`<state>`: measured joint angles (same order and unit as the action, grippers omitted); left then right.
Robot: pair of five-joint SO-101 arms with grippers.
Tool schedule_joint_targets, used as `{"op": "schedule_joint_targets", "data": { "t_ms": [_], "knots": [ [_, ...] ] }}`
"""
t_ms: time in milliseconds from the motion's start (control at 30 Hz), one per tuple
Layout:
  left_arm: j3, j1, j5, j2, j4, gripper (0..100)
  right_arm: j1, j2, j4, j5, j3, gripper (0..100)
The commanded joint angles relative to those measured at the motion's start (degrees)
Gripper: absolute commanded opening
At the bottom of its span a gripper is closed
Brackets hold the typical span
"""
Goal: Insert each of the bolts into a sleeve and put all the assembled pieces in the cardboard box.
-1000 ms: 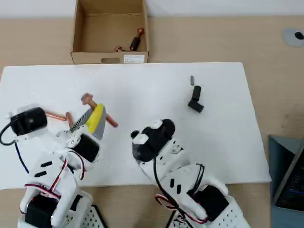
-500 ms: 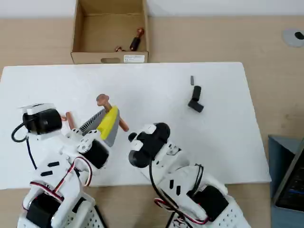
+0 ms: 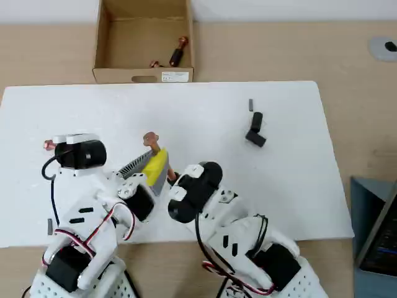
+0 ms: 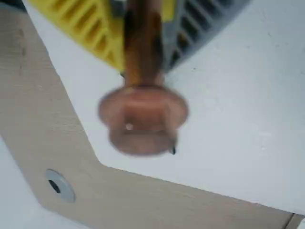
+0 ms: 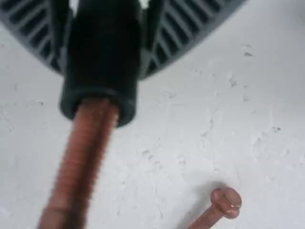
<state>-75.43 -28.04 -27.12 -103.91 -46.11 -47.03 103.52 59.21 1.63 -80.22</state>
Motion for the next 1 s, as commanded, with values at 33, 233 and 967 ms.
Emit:
{"op": "schedule_joint_targets", "data": {
  "t_ms": [33,233,967],
  "knots": [
    [-0.1,0.3,0.1,-0.6,1.6,0,-0.7,6.4,-1.6,-0.5,4.9,0.9],
    [-1.5,-1.7,-0.2,-0.7,1.1,0,-0.6,6.4,-1.6,-0.5,5.0,0.9],
    [0.1,-7.0,3.8,-0.7,-13.1,0,-0.3,6.4,-1.6,-0.5,4.9,0.9]
  ]
}}
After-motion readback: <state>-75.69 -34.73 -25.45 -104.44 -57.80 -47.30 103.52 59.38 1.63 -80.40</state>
